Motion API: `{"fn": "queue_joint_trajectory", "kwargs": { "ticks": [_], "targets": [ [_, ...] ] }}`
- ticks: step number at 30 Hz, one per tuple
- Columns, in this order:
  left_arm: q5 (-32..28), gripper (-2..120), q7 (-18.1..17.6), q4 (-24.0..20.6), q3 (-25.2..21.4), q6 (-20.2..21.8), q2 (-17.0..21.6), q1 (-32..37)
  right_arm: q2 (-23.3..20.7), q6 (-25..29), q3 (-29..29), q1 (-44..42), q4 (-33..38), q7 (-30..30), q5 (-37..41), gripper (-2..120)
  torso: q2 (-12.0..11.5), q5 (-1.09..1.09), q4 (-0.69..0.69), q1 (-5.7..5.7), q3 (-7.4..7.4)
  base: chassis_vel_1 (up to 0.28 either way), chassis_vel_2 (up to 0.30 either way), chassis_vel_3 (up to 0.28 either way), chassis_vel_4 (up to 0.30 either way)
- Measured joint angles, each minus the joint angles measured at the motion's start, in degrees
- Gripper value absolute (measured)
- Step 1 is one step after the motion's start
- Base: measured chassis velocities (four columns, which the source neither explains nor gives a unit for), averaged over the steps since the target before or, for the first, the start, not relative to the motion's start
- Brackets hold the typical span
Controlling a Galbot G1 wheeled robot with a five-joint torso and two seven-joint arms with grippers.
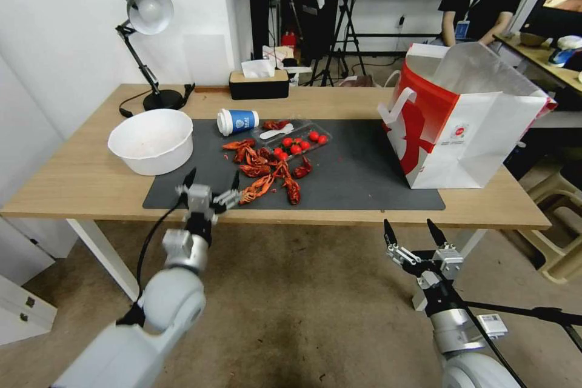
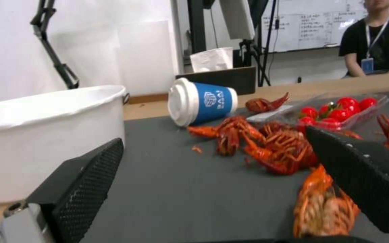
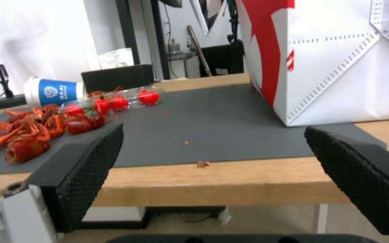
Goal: Pick up the trash from the table and place it into the takeout bag.
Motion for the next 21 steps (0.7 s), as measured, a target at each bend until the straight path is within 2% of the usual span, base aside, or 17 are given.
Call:
{"fn": "queue_joint_trajectory", "kwargs": {
  "ticks": [10,21],
  "targets": [
    [1.3,100,0.9,-2.3,-4.9,-2.4,-1.8,7.6,0.1,0.3,0.2,-0.7,0.2,0.0,0.0,100,0.0,0.00,0.00,0.00,0.00,0.000,0.000,0.000,0.000],
    [1.5,100,1.7,-3.9,-5.8,-3.2,-2.8,11.0,0.9,0.9,0.3,-1.1,0.6,0.2,-1.1,100,0.0,0.00,0.00,0.01,0.00,0.000,0.000,0.000,0.000]
  ]
}}
